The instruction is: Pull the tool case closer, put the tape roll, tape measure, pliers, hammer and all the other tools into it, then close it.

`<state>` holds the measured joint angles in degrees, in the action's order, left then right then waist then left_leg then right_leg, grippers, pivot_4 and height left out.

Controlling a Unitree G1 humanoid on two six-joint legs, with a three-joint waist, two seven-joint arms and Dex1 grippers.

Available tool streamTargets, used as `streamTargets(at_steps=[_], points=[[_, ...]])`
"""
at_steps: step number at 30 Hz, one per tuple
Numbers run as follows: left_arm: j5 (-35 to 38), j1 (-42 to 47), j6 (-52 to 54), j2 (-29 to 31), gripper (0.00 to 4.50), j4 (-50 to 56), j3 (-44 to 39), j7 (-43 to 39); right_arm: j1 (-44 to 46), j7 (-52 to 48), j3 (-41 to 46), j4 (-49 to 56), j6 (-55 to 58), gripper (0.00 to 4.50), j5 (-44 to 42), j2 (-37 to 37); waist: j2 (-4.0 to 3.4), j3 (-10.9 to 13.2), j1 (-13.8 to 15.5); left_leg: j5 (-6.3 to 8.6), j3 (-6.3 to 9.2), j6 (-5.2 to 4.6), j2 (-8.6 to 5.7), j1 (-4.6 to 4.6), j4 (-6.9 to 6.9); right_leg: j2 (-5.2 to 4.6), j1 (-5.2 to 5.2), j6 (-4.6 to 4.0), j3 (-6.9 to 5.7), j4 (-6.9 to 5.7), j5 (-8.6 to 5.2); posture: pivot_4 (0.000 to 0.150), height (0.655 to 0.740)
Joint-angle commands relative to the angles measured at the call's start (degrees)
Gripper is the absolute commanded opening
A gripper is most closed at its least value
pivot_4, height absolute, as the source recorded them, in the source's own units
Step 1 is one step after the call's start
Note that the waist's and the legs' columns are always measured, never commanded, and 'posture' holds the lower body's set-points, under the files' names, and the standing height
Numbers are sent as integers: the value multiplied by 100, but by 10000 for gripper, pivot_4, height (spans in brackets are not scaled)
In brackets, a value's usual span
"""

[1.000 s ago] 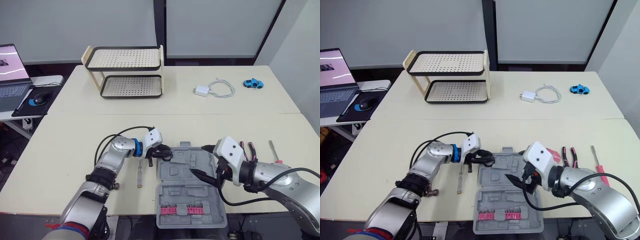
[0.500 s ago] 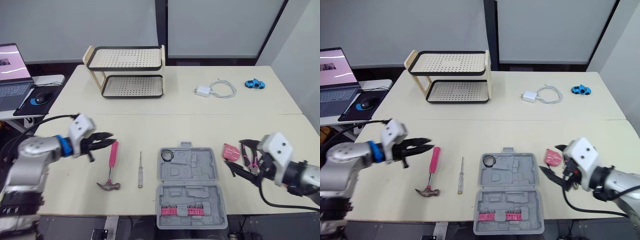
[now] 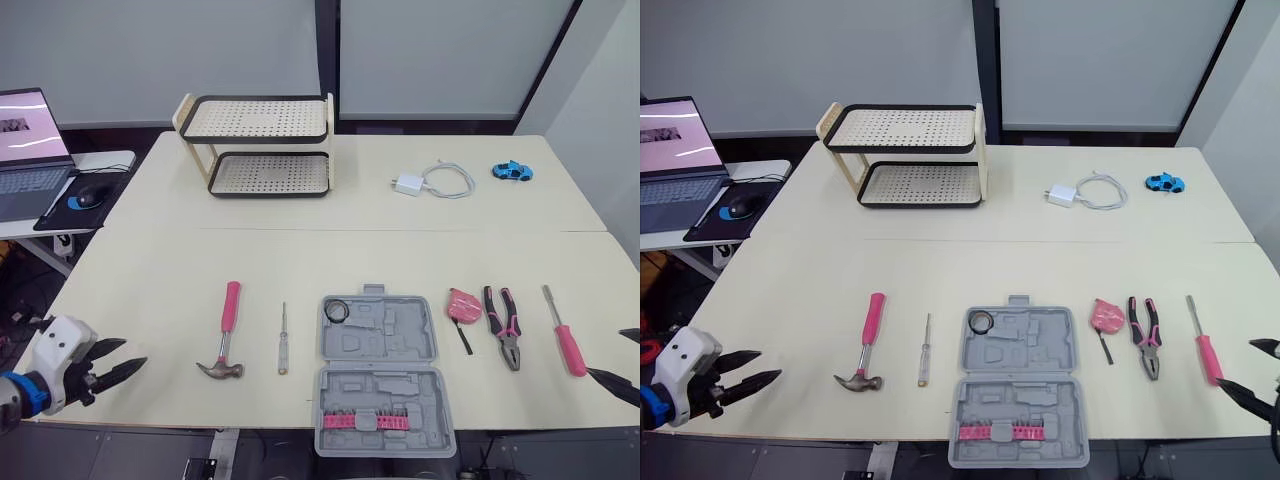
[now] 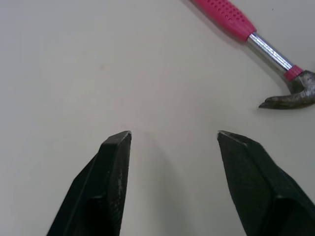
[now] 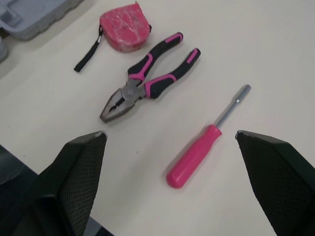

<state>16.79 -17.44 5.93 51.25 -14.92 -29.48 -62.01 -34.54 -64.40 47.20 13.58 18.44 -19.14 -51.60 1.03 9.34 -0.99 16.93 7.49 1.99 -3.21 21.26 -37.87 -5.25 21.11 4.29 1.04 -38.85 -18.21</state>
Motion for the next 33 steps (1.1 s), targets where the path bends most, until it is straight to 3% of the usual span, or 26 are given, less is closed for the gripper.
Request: streamTargets(at_steps=[1, 3, 28, 33], points=[[182, -252, 21, -10, 41529, 61, -379, 8, -75, -236, 252, -202, -157, 45000, 31, -162, -1, -1, 0, 0, -1, 0, -1, 0, 0, -1, 0, -1, 1, 0, 0, 1500, 7400], [234, -364, 43, -31, 44812, 106, -426, 31, -90, -283, 245, -332, -230, 45000, 88, -181, -1, -1, 0, 0, -2, 0, -1, 0, 0, -1, 0, -1, 2, 1, -1, 1500, 7400], [386, -314, 295, 338, 44812, 576, -231, -762, -361, -924, 710, -195, -271, 45000, 141, -393, -2, -1, 1, 1, -5, 0, 1, 1, 3, -2, -2, -6, -2, 4, -4, 1500, 7400], [604, -296, 355, 272, 44812, 1371, -46, -1012, -391, -687, 556, 916, 543, 45000, -279, -84, -2, -1, 9, 2, -3, 0, 2, 4, 2, -3, -2, -7, -3, 4, -4, 1500, 7400]])
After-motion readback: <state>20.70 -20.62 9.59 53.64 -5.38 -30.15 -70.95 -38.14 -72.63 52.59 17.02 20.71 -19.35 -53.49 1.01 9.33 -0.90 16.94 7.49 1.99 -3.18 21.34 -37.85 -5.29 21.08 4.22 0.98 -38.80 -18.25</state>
